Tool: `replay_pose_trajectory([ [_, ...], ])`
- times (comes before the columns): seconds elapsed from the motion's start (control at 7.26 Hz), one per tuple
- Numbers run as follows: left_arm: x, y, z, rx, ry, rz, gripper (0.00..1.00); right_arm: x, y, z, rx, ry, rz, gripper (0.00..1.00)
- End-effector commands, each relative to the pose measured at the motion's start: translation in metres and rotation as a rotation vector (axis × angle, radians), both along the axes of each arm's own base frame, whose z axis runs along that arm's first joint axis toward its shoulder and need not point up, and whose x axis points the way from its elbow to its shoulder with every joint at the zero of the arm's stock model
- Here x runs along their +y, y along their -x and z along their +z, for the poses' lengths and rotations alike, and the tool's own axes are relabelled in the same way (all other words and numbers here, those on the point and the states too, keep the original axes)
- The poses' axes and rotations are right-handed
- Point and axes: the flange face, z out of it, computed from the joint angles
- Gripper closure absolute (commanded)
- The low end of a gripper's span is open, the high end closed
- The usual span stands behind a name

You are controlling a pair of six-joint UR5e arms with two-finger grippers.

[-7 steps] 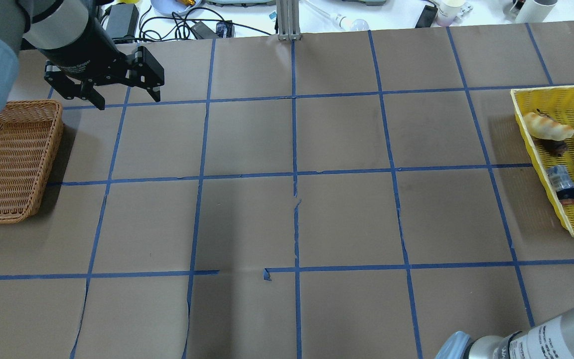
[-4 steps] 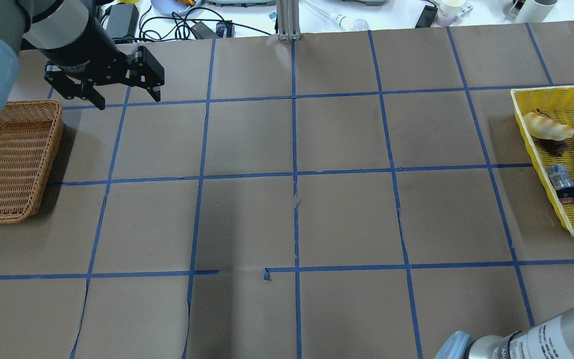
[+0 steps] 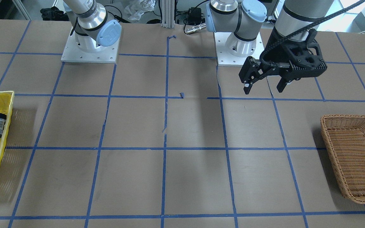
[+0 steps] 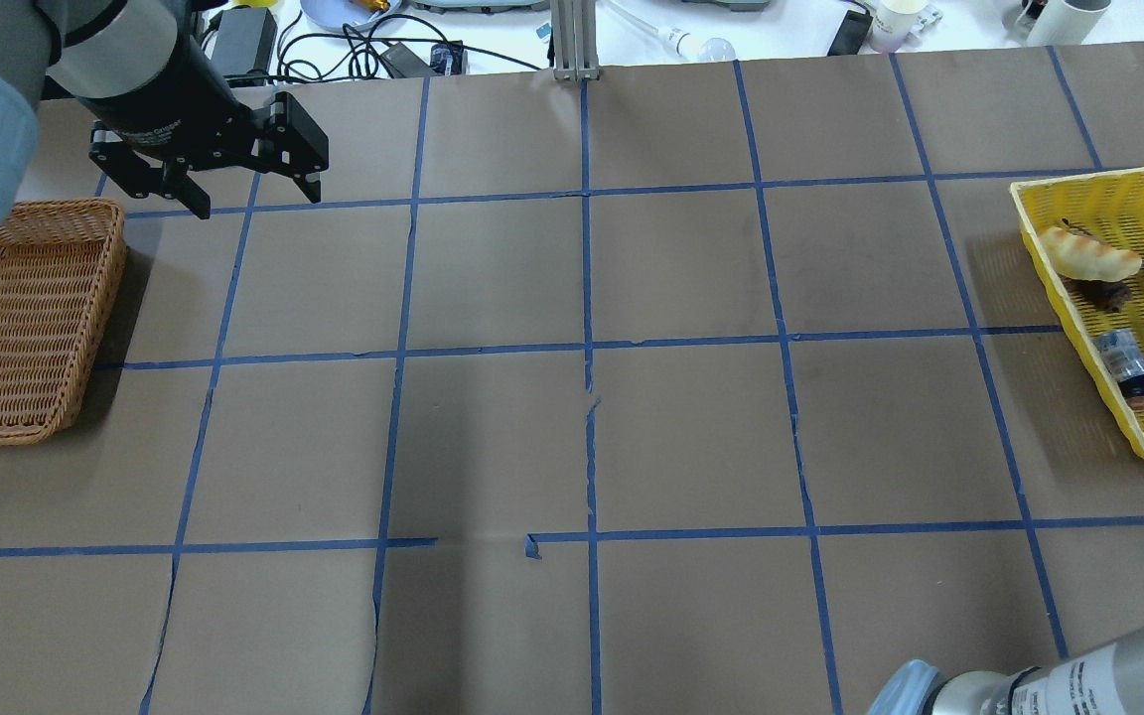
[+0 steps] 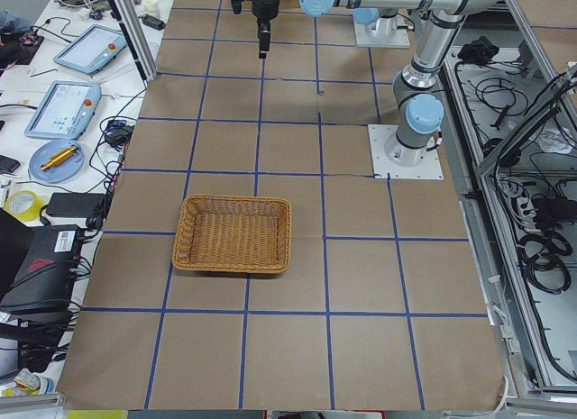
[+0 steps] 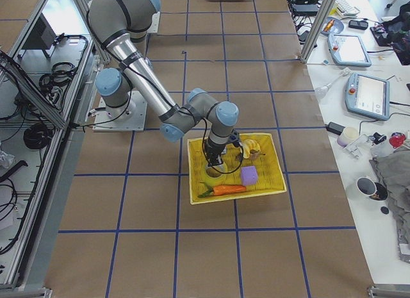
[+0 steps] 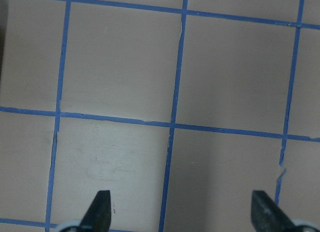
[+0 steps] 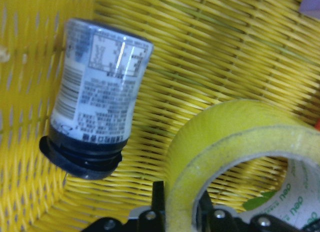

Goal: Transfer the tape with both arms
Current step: 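Lower the right gripper and grasp the yellow tape roll's rim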

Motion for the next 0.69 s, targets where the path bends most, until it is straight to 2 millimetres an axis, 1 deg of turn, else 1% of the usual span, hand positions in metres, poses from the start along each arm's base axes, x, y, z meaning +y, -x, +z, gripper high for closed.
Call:
replay_pose_trajectory([
  [0.0,0.0,0.0,0.0,0.0,0.0,0.0,0.0,0.0,-0.009,0.038,0.001,0.068,-0.041,1.0],
  [0.14,0.0,0.0,0.0,0.0,0.0,0.0,0.0,-0.001,-0.012,0.059,-0.023,0.081,-0.082,1.0],
  [0.28,0.0,0.0,0.0,-0.001,0.0,-0.002,0.0,-0.01,-0.033,0.09,-0.068,0.112,-0.171,1.0],
  [0.41,0.0,0.0,0.0,0.0,0.0,0.001,0.0,-0.036,-0.088,0.121,-0.078,0.149,-0.247,1.0],
  [0.55,0.0,0.0,0.0,0.0,0.0,0.001,0.0,-0.071,-0.182,0.127,-0.097,0.192,-0.327,1.0],
])
